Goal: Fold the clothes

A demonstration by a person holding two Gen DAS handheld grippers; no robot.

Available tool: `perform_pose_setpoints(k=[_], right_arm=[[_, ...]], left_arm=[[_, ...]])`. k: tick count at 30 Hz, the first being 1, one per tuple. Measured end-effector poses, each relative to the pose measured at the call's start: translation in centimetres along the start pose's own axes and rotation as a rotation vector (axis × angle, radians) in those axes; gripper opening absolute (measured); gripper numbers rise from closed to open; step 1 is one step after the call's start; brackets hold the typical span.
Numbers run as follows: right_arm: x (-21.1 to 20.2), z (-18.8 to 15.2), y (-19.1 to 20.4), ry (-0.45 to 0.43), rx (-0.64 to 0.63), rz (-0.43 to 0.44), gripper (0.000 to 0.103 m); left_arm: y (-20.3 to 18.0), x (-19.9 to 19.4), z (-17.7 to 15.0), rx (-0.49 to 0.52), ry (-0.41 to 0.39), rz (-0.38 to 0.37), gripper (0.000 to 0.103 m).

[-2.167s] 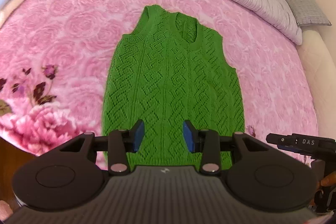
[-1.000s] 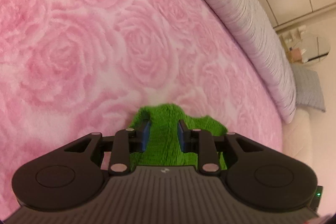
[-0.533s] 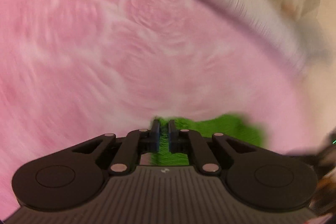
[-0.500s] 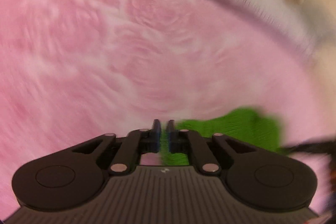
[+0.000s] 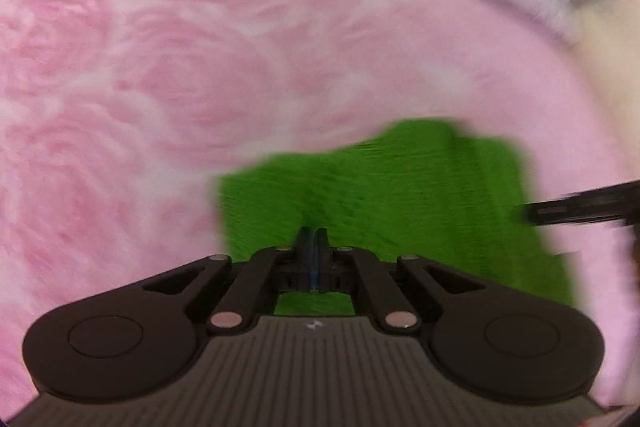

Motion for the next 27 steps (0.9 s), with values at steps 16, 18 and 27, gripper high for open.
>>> perform_pose_setpoints(k=[16, 18, 27], right_arm=[[-4.4, -11.4, 0.3, 0.009, -0.194, -0.109, 0.042], [-5.1, -14.5, -0.1, 0.042, -0.197, -0.132, 0.049], [-8.4, -26.3, -2.3, 0.19, -0.175, -0.189, 0.057]], left_arm=[[-5.1, -5.0, -13.2, 0.029, 0.182, 0.036, 0.011], [-5.0, -6.4, -16.0, -0.004, 0.193, 0.037, 0.013], [-5.0, -13.5, -26.2, -0.114, 0.26, 0.105, 0.019]])
Point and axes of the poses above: each gripper's, at about its wrist camera, not at the fingertips, and x roughly the way its jaws point, y to its left, z to its top, the point moved 7 cm from there along x, roughly the way its jaws point, and after that the axes turned 10 degrees about -x, right-handed, at the moved point
